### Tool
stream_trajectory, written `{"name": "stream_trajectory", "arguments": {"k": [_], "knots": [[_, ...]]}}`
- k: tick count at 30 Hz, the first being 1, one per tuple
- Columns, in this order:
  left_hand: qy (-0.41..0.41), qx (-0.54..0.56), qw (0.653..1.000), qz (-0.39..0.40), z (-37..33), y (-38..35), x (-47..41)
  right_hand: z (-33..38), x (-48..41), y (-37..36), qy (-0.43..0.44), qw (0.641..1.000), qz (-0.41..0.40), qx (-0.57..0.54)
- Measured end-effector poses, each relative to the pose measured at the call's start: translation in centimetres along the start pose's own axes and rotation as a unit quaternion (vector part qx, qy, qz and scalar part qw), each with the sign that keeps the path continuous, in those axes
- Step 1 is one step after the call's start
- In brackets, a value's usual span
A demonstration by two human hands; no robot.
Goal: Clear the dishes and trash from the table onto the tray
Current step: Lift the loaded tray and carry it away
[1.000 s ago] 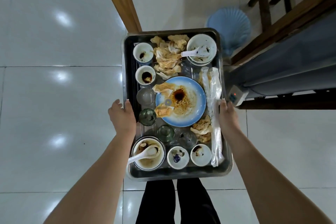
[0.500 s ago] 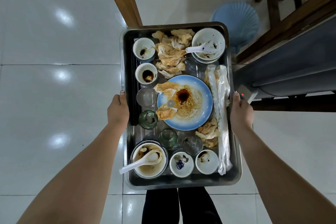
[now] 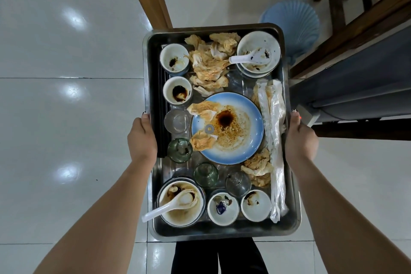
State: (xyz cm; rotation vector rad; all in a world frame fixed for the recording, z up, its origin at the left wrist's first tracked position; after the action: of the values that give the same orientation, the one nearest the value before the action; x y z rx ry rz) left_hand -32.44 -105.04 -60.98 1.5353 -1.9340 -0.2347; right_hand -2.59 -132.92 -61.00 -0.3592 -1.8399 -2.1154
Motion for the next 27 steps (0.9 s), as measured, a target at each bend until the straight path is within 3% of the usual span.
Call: {"name": "stream_trajectory", "arguments": {"k": [9,13,27], "knots": [[0.007,0.022,0.999,0.041,0.9,-0.1,-0.3,-0.1,1.6,0.3,0.028,1.000,-0.007,-0.006],[0.000,0.030,0.999,0.037,0.8,-0.2,0.0,0.1,1.1,0.3,0.035,0.998,-0.004,-0.050],[-0.003,-0.007,1.000,0.017,-0.4,-0.7,-0.8,1.1,1.3,0.2,0.034,0.998,-0.016,-0.045]]}}
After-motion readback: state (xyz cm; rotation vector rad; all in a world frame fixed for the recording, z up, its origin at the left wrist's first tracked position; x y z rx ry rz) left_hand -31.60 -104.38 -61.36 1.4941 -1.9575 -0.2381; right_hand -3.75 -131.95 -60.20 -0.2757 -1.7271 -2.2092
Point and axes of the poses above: each hand's wrist, its own x-axis away from the middle knuckle, its own y-axis out of the back of the hand, z = x × y, the point moved 8 cm from there along -x, towards the middle knuckle, and after that the axes turned 15 degrees about x, right-handed, at the moved point
